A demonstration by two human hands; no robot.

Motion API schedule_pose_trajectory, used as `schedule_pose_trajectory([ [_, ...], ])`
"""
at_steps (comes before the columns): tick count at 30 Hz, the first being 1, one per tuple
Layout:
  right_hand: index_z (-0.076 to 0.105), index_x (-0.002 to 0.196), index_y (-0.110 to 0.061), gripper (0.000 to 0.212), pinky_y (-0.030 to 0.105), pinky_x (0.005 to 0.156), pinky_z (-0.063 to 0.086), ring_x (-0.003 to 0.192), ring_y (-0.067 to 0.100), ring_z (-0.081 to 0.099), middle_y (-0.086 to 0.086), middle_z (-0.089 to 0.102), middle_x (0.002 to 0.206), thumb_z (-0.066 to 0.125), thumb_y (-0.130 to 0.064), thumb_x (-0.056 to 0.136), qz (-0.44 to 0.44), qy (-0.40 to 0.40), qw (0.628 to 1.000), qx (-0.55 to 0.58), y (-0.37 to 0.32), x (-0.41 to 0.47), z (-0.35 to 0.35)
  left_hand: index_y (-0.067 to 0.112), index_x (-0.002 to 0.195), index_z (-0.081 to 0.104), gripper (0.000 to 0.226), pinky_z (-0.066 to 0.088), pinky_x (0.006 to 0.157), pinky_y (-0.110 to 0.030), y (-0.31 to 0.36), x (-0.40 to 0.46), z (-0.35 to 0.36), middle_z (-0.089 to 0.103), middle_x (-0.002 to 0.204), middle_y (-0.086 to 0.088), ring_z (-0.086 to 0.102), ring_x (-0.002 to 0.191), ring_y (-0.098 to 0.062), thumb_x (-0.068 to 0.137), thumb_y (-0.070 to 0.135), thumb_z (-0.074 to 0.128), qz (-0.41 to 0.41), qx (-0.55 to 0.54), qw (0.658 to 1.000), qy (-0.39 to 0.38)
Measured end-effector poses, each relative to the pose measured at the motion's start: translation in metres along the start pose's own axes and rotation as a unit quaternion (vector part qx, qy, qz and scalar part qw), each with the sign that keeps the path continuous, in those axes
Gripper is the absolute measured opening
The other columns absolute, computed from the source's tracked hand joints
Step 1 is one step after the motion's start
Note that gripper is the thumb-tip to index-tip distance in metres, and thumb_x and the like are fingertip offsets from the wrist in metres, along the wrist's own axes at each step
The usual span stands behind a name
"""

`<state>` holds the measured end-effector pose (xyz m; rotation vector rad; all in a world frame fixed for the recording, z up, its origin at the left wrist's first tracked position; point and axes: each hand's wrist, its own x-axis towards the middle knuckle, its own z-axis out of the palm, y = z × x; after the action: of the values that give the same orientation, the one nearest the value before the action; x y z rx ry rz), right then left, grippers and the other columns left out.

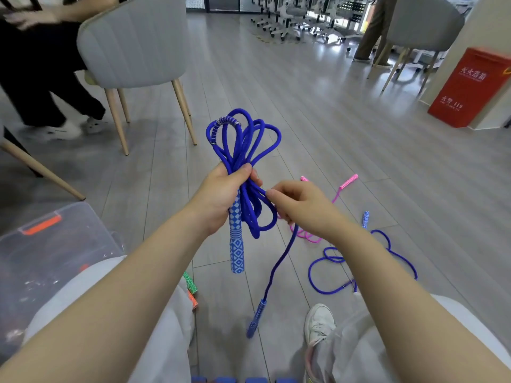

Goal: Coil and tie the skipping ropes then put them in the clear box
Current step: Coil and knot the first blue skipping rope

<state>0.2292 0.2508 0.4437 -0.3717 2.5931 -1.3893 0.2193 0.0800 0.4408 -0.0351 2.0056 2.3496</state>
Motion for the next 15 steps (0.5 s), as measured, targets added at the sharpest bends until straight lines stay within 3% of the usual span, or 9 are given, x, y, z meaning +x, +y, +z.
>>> schedule_pose_trajectory([
  [5, 0.067, 0.085, -0.010, 0.032, 0.031, 0.068, 0.049, 0.060, 0.016, 0.052, 0.001, 0.054, 0.062, 0.054, -0.036, 0.098, 0.039, -0.065, 0.996, 0.036, 0.011, -0.004, -0.024, 0.010, 0.096, 0.054, 0.010, 0.055, 0.069, -0.031, 0.007, 0.008, -0.009, 0.061, 0.073, 0.002, 0.064, 0.071, -0.015, 0.101, 0.014, 0.046, -0.005, -0.154, 0.988, 0.031],
  [9, 0.068, 0.085, -0.006, 0.029, 0.027, 0.068, 0.044, 0.062, 0.020, 0.048, 0.004, 0.052, 0.062, 0.057, -0.030, 0.096, 0.048, -0.054, 0.996, 0.044, 0.018, -0.009, -0.046, 0.012, 0.081, 0.052, 0.022, 0.050, 0.067, -0.028, 0.016, 0.019, -0.026, 0.059, 0.060, 0.004, 0.058, 0.059, -0.010, 0.102, 0.014, 0.044, 0.003, -0.240, 0.964, 0.117],
  [12, 0.069, 0.090, -0.003, 0.026, 0.021, 0.062, 0.043, 0.060, 0.016, 0.047, 0.008, 0.051, 0.065, 0.057, -0.024, 0.097, 0.055, -0.036, 0.997, 0.035, 0.021, -0.012, -0.061, 0.013, 0.069, 0.050, 0.033, 0.050, 0.058, -0.024, 0.019, 0.027, -0.050, 0.057, 0.055, 0.004, 0.057, 0.050, -0.008, 0.101, 0.018, 0.044, -0.005, -0.248, 0.945, 0.215],
  [15, 0.068, 0.090, -0.001, 0.022, 0.022, 0.059, 0.042, 0.058, 0.015, 0.045, 0.007, 0.049, 0.064, 0.056, -0.018, 0.096, 0.071, -0.013, 0.997, 0.036, 0.027, -0.014, -0.075, 0.013, 0.073, 0.050, 0.027, 0.049, 0.052, -0.024, 0.016, 0.032, -0.068, 0.057, 0.064, 0.001, 0.058, 0.048, -0.009, 0.099, 0.019, 0.047, 0.001, -0.218, 0.927, 0.306],
])
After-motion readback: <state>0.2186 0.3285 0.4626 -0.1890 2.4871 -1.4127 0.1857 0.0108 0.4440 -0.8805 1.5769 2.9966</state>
